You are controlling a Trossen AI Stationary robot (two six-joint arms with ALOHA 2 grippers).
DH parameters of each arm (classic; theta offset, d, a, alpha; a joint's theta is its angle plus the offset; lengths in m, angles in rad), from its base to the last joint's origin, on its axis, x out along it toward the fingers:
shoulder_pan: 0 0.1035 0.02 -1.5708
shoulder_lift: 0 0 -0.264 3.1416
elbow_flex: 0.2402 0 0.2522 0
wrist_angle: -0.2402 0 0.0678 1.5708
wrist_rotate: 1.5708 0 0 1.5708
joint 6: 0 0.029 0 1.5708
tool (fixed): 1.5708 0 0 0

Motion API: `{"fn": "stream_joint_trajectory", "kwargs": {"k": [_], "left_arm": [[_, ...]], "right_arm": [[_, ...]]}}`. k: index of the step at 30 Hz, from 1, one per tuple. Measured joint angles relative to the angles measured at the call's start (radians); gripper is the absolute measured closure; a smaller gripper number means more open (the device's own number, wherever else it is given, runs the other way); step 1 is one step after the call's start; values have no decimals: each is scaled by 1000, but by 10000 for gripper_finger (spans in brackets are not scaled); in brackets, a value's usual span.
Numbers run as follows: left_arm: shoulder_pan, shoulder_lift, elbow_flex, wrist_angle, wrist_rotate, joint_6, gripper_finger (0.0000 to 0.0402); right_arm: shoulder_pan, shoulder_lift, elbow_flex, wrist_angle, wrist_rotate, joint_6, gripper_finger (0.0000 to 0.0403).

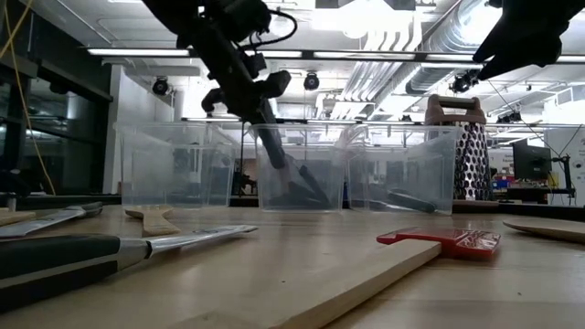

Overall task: Pick & Place Kitchen Items
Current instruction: Put the black spatula into the transparent middle bin, then put the black knife into the right bin

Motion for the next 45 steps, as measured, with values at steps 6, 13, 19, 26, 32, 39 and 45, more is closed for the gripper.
{"fn": "stream_joint_trajectory", "kwargs": {"k": [6,13,19,26,32,39,45], "left_arm": [[2,-13,0,-55,135,25,374],[-1,-80,-6,-153,175,29,372],[0,-135,-6,-179,163,55,332],[0,-167,-5,-185,165,55,245],[0,-194,-4,-189,166,55,212],[0,-265,-4,-198,160,47,210],[0,-342,-4,-208,160,47,210]], "right_arm": [[0,0,0,1,-3,1,151],[0,0,0,3,-11,0,151],[0,0,0,8,-9,-15,151],[0,0,0,8,-9,-19,151],[0,0,0,8,-9,-17,151],[0,0,0,8,-34,7,151],[0,0,0,17,-63,8,151]]}}
